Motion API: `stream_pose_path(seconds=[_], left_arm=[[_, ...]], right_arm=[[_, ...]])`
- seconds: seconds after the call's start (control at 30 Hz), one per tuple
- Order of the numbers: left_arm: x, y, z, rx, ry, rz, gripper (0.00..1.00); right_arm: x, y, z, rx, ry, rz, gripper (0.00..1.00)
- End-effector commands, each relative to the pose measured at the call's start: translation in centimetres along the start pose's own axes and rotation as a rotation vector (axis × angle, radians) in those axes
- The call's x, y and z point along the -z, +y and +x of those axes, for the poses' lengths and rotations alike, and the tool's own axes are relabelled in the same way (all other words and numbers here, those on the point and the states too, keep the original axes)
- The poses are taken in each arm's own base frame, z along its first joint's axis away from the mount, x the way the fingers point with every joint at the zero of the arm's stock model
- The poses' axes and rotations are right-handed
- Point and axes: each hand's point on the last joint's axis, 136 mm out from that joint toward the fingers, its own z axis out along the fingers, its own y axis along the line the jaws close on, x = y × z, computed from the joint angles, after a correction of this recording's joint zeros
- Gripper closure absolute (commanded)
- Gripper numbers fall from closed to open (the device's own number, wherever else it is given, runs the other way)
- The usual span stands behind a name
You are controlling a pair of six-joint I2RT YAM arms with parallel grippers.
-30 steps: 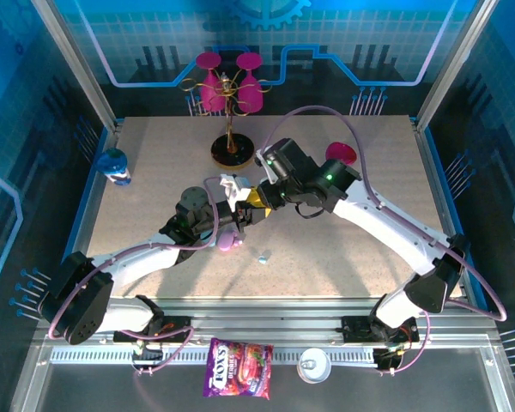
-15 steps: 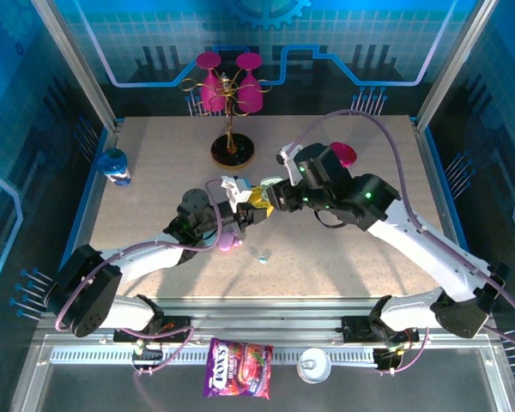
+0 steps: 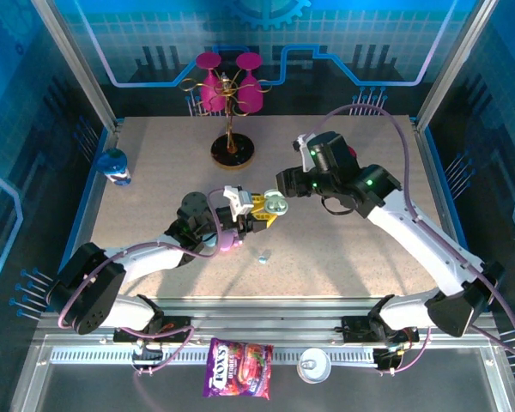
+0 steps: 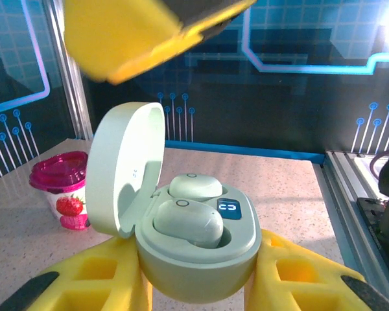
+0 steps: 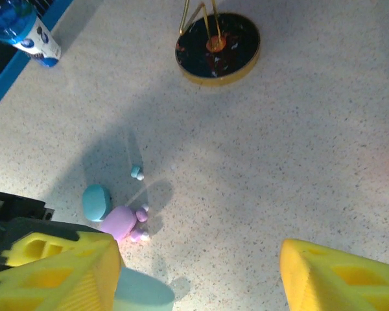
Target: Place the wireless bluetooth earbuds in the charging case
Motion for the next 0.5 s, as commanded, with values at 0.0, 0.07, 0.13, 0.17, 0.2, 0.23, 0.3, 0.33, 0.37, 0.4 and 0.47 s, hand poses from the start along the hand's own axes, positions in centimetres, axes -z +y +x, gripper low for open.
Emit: stream_pose_path(seconds=[0.0,0.07,0.13,0.17,0.2,0.23,0.3,0.33,0.37,0.4,0.47], left_arm=[[0.3,-1.1,-1.7,-0.061,-0.068,0.044,0.73],[0.1,-0.6,-1.9,-0.045,-0.073,0.023,0.73],[-0.1,-0.1,-2.2,-0.032,-0.081,0.007,0.73],[-0.1,0.1,-2.4,-0.024,-0.089,-0.001,0.72],[-0.2,0.4,-2.6,-0.011,-0.098,-0.018,0.72],[-0.3,0.8,-2.8,0.001,-0.105,-0.033,0.72],[-0.4,1.1,-2.9,0.009,-0.107,-0.044,0.72],[-0.5,1.2,-2.9,0.008,-0.108,-0.045,0.72],[-0.5,1.1,-2.9,0.007,-0.110,-0.043,0.72],[-0.5,1.1,-3.0,0.004,-0.113,-0.041,0.72],[-0.4,1.0,-3.1,-0.003,-0.122,-0.039,0.72]], right_arm=[[0.0,0.0,0.5,0.012,0.031,-0.014,0.34],[0.0,0.1,1.1,0.018,0.045,-0.032,0.34],[0.2,0.3,1.9,0.023,0.061,-0.050,0.34],[0.4,0.3,2.2,0.029,0.065,-0.057,0.33],[0.6,0.5,2.5,0.038,0.068,-0.067,0.33],[0.9,0.5,2.7,0.039,0.065,-0.072,0.33],[1.5,0.6,3.0,0.025,0.046,-0.092,0.33],[1.9,0.7,3.0,0.011,0.029,-0.110,0.34],[2.2,0.8,2.9,-0.008,0.016,-0.125,0.34],[2.5,0.9,2.9,-0.035,0.003,-0.149,0.34],[3.0,1.1,2.7,-0.113,-0.029,-0.215,0.34]])
